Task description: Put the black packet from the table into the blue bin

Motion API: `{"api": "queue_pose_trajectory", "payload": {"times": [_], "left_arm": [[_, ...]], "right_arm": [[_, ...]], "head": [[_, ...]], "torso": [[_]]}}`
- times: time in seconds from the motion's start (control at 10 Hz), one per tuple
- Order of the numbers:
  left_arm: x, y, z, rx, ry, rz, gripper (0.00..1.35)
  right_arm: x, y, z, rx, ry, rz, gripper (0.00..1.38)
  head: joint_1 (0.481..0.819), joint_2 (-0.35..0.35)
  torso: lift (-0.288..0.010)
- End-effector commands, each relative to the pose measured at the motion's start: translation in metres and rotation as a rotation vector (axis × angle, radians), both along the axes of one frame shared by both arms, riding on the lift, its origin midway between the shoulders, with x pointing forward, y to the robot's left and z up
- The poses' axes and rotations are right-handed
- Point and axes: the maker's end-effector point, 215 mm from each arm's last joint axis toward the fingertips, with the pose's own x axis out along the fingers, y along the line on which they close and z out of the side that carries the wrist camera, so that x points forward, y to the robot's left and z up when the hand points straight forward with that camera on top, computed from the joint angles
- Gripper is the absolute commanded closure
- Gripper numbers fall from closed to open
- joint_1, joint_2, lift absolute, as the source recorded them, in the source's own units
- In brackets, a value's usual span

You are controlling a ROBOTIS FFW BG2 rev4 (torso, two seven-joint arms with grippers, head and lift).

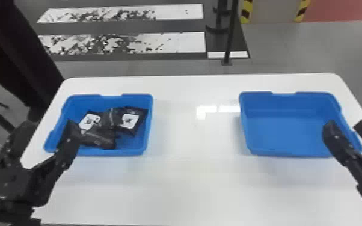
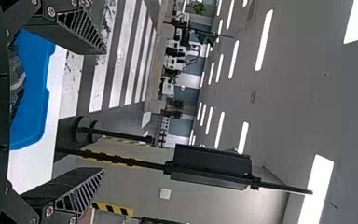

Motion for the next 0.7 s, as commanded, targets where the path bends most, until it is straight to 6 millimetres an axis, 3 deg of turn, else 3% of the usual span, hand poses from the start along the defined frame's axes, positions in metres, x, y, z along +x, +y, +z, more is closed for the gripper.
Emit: {"api": "queue_pose_trajectory", "payload": {"times": [0.0, 0.6], "left_arm": [[-0.0002, 0.0002, -0.0028, -0.02, 0.006, 0.0, 0.14], [0.0, -0.0011, -0.0062, -0.033, 0.015, -0.003, 0.14]], "right_arm": [[0.0, -0.0003, 0.0, 0.002, 0.0, -0.002, 0.51], [-0.0016, -0.0004, -0.0028, 0.006, 0.007, -0.002, 0.51]], "head": [[0.695, 0.062], [0.695, 0.059]], "torso": [[-0.11], [-0.11]]}}
